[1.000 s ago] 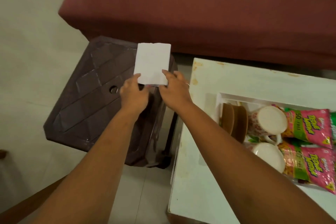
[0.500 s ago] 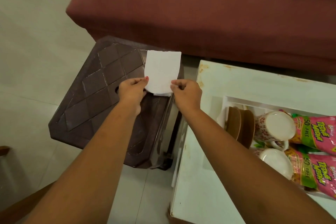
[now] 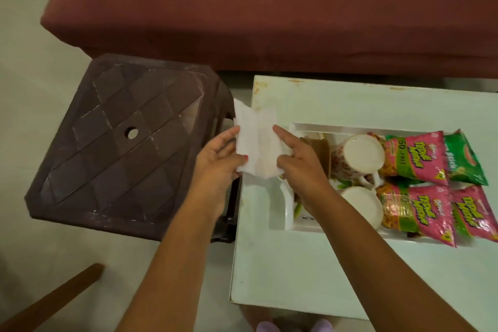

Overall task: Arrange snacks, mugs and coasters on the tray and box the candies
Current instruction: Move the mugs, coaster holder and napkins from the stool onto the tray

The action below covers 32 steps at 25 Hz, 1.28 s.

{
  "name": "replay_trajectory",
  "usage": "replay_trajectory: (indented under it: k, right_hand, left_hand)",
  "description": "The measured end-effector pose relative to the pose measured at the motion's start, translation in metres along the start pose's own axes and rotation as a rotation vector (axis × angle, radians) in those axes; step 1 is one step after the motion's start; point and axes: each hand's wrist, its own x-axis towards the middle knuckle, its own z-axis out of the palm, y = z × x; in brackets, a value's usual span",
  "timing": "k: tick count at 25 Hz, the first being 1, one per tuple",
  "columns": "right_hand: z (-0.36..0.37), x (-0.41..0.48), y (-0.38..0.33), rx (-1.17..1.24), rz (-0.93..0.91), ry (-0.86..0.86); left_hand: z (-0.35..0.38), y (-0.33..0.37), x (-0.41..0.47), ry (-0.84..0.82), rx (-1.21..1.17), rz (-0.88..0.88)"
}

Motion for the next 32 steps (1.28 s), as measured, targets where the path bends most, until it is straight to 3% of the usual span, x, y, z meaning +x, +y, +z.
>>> replay_trajectory:
  k: [3, 7, 10, 18, 32]
  right_hand:
    - [-0.034, -0.027, 0.021, -0.212, -0.197, 0.130]
    - [-0.061, -0.050, 0.048, -0.484, -0.194, 0.238]
    - [-0.069, -0.049, 0.052, -0.593, -0.129, 0.166]
    - [-0.076, -0.031, 0.050, -0.756, -0.199, 0.032]
    - [-0.076, -0.015, 0.050, -0.949, -0.189, -0.002]
  left_hand:
    - [0.043, -0.026, -0.019, -0.104, 0.048, 0.050]
    - [0.085, -0.059, -0.031, -0.099, 0.330, 0.176]
    - [0.100, -0.076, -0.033, -0.016, 0.540, 0.212]
    - [0.112, -0.082, -0.031, 0.059, 0.710, 0.278]
    - [0.121, -0.092, -0.022, 0.141, 0.798, 0.250]
